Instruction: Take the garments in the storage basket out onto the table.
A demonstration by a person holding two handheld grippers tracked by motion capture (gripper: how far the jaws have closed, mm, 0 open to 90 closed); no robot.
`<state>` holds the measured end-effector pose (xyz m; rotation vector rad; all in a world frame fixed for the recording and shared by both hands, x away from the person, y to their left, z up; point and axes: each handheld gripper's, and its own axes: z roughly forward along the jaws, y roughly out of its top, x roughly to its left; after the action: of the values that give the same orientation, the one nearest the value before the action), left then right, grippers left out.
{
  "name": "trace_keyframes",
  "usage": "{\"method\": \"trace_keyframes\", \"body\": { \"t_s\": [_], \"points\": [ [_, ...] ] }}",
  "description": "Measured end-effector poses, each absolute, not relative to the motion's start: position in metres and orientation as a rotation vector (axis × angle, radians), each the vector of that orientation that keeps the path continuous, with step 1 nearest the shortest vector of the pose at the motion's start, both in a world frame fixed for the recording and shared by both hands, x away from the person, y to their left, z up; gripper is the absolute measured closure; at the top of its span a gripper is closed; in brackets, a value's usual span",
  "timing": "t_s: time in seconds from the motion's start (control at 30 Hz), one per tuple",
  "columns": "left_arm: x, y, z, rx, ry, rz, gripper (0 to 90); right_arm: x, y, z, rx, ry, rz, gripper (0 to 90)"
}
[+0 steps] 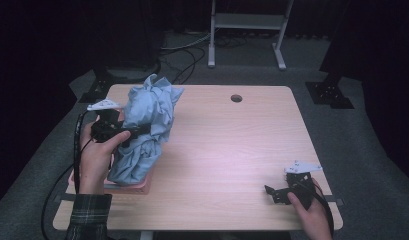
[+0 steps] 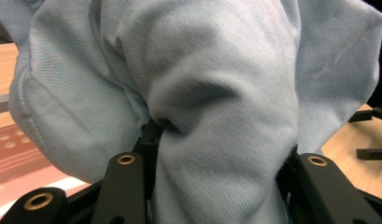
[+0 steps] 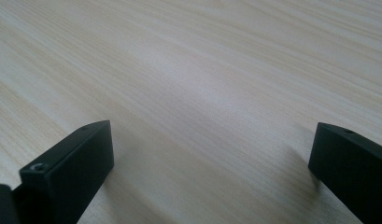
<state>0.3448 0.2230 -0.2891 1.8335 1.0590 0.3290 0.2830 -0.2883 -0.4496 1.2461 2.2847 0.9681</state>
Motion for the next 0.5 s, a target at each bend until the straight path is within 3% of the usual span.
{"method": "trace_keyframes", "body": {
  "t_s": [0.5],
  "points": [
    [0.345,0.197,-0.287,1.863,0.998,0.279,54.0,0.283,-0.288,-0.45,1.247,2.285,0.968,0.0]
  ]
}}
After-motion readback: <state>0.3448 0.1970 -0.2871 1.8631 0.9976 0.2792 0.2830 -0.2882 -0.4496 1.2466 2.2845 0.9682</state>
